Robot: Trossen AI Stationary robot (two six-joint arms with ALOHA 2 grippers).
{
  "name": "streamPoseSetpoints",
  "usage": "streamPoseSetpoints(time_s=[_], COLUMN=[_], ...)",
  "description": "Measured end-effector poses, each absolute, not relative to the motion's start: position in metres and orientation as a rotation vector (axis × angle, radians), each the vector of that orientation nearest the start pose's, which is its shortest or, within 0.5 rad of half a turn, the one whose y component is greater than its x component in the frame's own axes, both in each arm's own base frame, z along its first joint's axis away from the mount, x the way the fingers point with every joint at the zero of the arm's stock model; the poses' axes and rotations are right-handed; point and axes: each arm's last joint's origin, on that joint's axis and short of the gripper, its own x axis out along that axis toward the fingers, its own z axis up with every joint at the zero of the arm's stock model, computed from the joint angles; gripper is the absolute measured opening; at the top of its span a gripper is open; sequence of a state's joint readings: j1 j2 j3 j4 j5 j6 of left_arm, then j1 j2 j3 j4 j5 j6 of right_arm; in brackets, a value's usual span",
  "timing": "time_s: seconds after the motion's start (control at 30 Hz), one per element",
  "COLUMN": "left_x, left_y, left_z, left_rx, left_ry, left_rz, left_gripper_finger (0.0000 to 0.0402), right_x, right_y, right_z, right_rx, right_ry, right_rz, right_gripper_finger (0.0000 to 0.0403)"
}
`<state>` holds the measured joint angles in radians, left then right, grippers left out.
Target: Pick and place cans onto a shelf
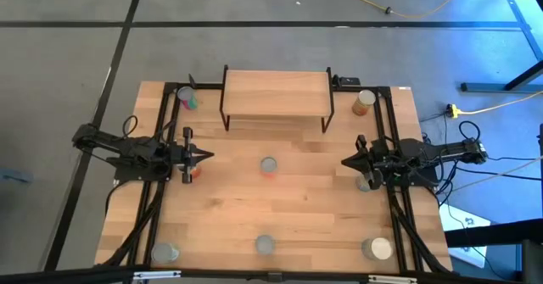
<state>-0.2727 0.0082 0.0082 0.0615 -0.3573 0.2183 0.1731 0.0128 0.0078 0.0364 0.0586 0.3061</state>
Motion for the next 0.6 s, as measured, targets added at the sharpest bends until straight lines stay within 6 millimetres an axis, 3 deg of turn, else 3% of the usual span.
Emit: streamPoseSetpoints(time_s=[0.4, 0.6], left_x=[0.095, 0.095], left_y=[-0.016, -0.016], left_z=[0.172, 0.171], left_rx=[0.199, 0.199], left_ry=[-0.049, -0.049], left_rz=[0.090, 0.090], left_gripper_finger=[0.0000, 0.0000], right_x=[0.096, 0.088], right_y=[0.014, 0.012], right_z=[0.179, 0.209], right_rx=[0.216, 0.075], right_ry=[-0.124, -0.164], right_rz=[0.091, 0.064], right_gripper_finger=[0.0016, 0.0016])
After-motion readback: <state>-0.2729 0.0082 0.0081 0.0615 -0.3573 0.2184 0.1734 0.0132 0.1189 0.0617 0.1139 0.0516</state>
